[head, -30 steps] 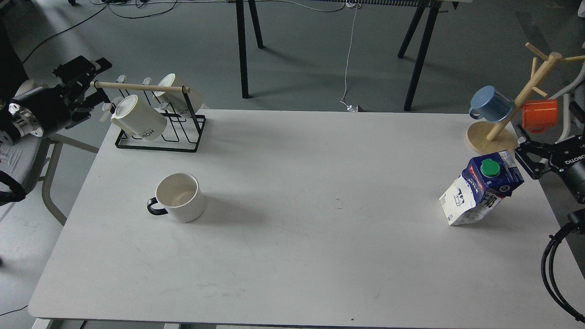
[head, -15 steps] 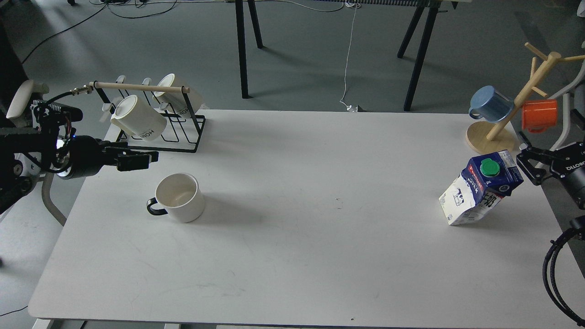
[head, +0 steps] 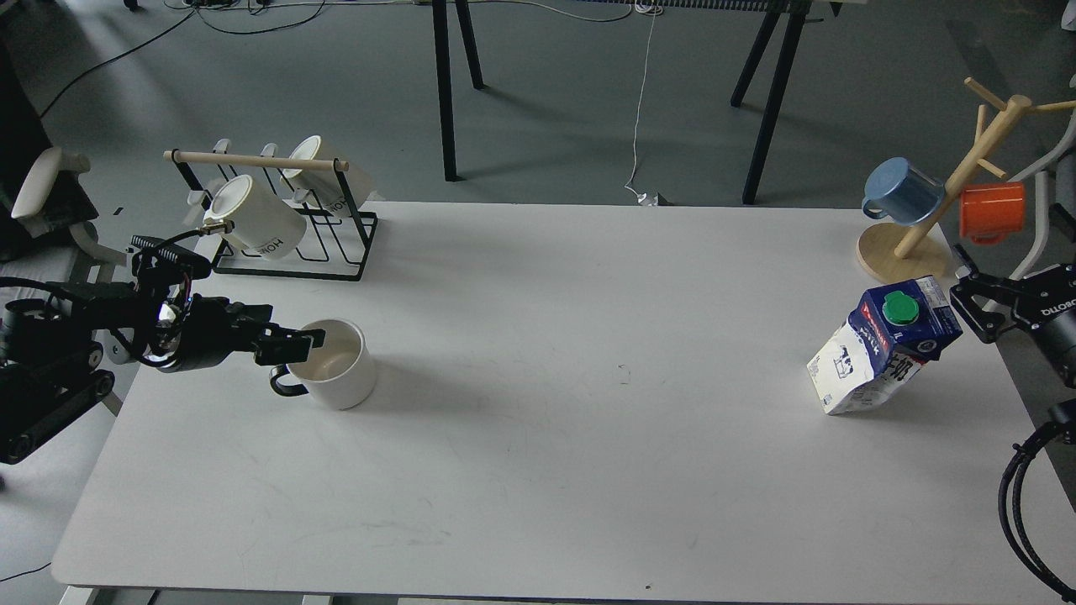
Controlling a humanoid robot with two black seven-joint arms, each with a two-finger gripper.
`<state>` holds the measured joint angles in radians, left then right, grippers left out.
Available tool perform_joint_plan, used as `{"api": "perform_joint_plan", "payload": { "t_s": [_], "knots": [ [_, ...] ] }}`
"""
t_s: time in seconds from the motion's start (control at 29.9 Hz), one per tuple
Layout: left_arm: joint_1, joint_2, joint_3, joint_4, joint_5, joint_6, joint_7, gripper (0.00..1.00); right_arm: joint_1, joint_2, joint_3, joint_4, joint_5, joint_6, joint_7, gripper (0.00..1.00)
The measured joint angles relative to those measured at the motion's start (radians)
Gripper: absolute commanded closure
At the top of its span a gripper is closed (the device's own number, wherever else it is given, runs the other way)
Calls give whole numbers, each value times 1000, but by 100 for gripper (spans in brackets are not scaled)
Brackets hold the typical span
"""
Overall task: Place cup and milk with both arms
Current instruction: 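Grasp the white mug's rim with the left gripper, then slide the white mug with the left gripper toward the table center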
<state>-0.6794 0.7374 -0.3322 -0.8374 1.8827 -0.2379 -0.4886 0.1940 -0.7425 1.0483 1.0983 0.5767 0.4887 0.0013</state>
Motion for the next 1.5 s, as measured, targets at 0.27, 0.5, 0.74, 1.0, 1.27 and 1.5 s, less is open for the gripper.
{"api": "perform_joint_plan", "payload": {
  "t_s": [0.27, 0.5, 0.74, 1.0, 1.27, 1.5],
  "knots": [
    [4, -57, 2, 85, 3, 33, 0, 3, -2, 3, 0, 1, 1, 0, 0, 5],
    [22, -85, 2, 105, 3, 43, 0, 22, -5, 3, 2, 2, 2, 0, 0, 5],
    [27, -97, 2, 106, 2, 71, 0, 72, -13, 2, 4, 2, 2, 0, 0, 5],
    [30, -105, 20, 107, 0, 150, 0, 97, -29, 2, 4, 3, 2, 0, 0, 5],
    [34, -93, 23, 102, -1, 158, 0, 97, -34, 2, 3, 7, 2, 0, 0, 5],
    [7, -36, -10, -31, -46, 57, 0, 97, -33, 2, 10, 9, 3, 0, 0, 5]
  ]
}}
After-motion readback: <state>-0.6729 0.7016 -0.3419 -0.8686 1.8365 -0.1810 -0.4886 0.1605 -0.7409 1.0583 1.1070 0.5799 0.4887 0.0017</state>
